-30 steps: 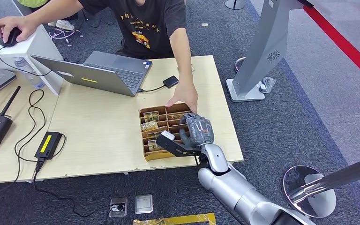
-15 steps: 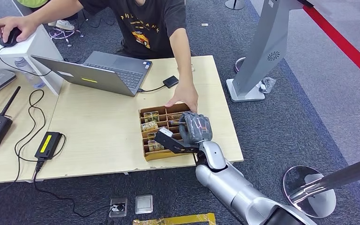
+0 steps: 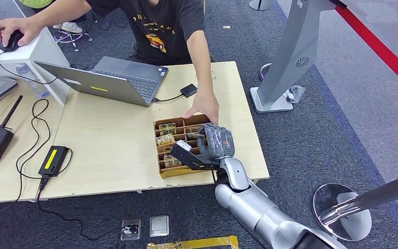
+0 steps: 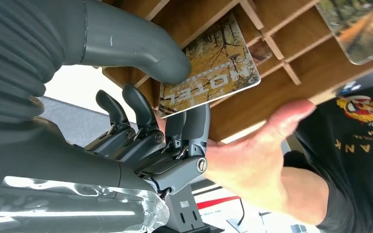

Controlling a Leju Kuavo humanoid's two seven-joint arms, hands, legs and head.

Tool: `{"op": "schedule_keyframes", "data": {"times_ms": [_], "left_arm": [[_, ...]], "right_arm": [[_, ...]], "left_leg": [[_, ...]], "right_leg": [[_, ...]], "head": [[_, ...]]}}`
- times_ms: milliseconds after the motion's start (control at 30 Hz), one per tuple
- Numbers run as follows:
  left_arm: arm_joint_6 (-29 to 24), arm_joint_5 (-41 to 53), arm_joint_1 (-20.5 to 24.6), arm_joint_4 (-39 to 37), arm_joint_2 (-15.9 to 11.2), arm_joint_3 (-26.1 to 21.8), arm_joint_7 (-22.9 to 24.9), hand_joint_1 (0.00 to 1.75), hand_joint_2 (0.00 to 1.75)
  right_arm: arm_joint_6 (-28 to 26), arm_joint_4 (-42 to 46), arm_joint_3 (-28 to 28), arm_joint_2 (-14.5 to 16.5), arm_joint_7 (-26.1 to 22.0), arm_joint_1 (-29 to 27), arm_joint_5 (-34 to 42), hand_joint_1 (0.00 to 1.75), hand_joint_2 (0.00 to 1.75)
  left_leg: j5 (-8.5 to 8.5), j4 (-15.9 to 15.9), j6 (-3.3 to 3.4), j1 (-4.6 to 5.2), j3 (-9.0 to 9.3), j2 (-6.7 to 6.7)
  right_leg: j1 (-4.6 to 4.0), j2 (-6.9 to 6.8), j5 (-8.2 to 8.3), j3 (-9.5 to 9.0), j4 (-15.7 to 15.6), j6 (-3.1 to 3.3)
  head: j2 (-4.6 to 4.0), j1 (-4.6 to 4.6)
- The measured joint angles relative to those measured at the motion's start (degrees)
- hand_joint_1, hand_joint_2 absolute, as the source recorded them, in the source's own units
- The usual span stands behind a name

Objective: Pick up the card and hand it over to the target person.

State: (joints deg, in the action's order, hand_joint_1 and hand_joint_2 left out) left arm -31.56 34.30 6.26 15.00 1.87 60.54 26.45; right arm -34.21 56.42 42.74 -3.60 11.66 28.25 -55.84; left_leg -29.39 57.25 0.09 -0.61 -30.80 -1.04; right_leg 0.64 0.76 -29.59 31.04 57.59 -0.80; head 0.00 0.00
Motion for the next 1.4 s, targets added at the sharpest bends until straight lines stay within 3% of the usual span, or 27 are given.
{"op": "schedule_keyframes", "data": {"times_ms": [167,367,700,1033,1400], "left_arm": [[-0.07,0.01,0.0,-0.03,-0.05,-0.11,0.0,0.0,0.0],[-0.06,0.17,0.0,-0.03,-0.1,0.0,-0.2,0.0,0.0],[0.53,1.43,0.21,0.11,-0.25,1.15,-0.61,0.0,0.0],[2.62,2.12,1.38,0.71,-0.58,1.57,-0.87,0.0,0.0],[2.17,2.39,1.21,0.47,-0.03,1.38,-0.43,0.0,0.0]], "right_arm": [[0.49,9.17,-1.79,-2.28,1.97,-2.52,-1.87,1.43,1.75],[1.09,9.79,-3.96,-3.29,3.0,-2.27,-2.79,1.43,1.75],[2.83,1.05,-7.7,-2.68,3.24,3.4,-4.54,1.6,1.75],[2.77,-12.13,-7.05,0.62,1.5,9.41,-3.79,1.47,1.75],[1.3,-17.9,-4.92,4.0,-0.17,11.33,-3.46,1.46,1.75]], "left_leg": [[0.01,0.04,0.01,0.01,-0.07,-0.05],[0.02,0.04,0.01,0.01,-0.06,-0.07],[0.03,0.03,0.0,0.03,-0.03,0.05],[0.03,-0.03,-0.01,0.02,0.05,0.13],[0.01,-0.04,-0.01,0.01,0.08,0.14]], "right_leg": [[0.01,-0.05,0.0,0.06,0.03,-0.01],[0.01,-0.06,0.0,0.05,0.03,-0.01],[0.03,0.06,0.04,0.06,0.03,-0.01],[0.02,0.14,0.07,0.01,-0.01,0.0],[0.01,0.17,0.05,-0.03,-0.02,0.0]], "head": [[0.0,0.0],[0.0,0.0],[0.0,0.0],[0.0,0.0],[0.0,0.0]]}}
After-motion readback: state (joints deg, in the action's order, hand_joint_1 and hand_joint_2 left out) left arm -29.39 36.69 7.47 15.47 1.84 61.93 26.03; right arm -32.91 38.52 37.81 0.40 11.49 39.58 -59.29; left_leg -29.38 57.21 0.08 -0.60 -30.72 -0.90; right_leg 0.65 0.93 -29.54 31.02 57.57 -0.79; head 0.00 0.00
